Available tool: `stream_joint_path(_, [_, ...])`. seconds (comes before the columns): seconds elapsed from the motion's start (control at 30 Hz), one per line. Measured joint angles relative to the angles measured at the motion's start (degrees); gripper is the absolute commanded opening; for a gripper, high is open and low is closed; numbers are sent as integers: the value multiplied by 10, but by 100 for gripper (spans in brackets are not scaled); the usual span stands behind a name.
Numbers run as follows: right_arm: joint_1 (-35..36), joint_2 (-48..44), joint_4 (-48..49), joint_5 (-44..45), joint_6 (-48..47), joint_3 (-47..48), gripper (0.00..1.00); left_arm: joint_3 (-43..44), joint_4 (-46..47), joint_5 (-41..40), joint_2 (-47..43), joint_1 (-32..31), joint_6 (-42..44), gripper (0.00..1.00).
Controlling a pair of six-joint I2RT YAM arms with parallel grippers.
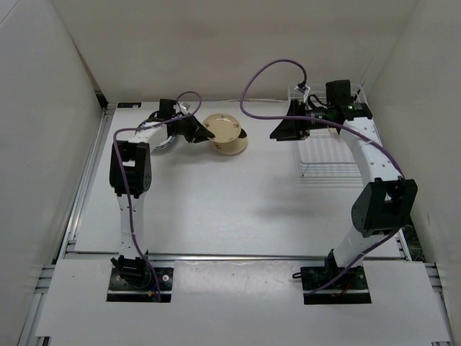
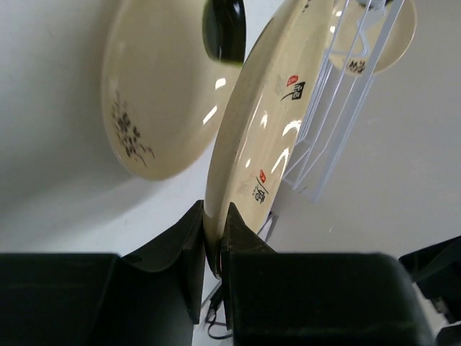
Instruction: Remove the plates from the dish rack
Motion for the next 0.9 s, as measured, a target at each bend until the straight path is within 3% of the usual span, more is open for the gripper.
stream_joint_path(0.23, [0, -13, -16, 4, -14, -42, 72, 45, 36, 11, 58, 6, -39, 10])
stream_joint_path(0.7, [0, -13, -23, 8, -25, -45, 72, 50, 50, 15, 80, 4, -28, 10])
stream_joint_path(0.9, [0, -13, -22, 9, -25, -46, 71, 45, 52, 11, 80, 3, -13, 16])
